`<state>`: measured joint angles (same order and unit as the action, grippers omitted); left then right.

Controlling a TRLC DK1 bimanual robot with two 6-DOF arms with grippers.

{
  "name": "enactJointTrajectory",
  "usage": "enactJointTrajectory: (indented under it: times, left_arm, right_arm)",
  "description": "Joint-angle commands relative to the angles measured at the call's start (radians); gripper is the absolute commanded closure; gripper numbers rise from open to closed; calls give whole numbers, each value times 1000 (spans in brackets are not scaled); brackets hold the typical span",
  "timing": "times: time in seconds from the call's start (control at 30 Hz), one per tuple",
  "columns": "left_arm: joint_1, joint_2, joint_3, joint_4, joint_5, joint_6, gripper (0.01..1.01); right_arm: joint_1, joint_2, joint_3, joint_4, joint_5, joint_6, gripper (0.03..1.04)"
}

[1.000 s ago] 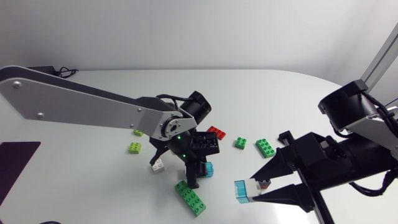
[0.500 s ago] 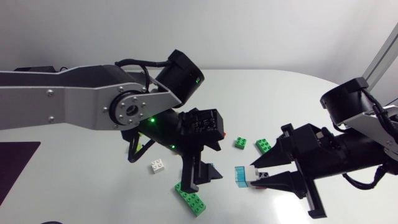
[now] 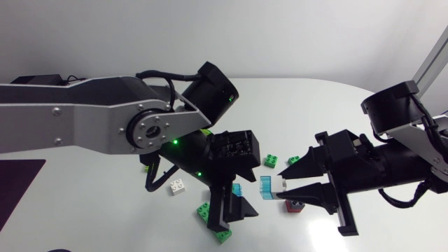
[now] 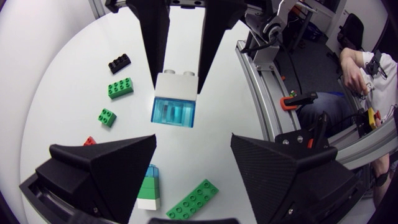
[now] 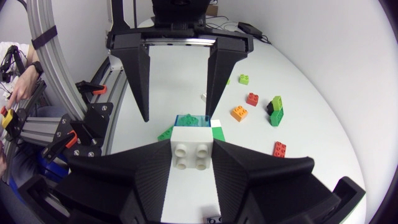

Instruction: Separate the duplo bricks

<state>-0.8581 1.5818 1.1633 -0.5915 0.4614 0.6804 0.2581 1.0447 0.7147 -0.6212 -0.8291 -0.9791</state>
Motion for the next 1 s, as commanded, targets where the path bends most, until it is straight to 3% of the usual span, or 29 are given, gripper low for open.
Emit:
enactJointTrajectory:
  times: [0.0,0.43,0.77,0.97]
  left_arm:
    - [-9,-11,22,-10,10,-22,198]
    - [-13,10,47,-7,11,-28,210]
    - [-16,18,38,-7,14,-28,708]
    - [-19,9,19,-7,14,-16,746]
  right_arm:
    - [21,2,-34,9,4,28,779]
    - [89,-20,-52,48,13,88,779]
    - [102,-26,-55,58,15,105,779]
    - [115,-34,-52,60,15,117,779]
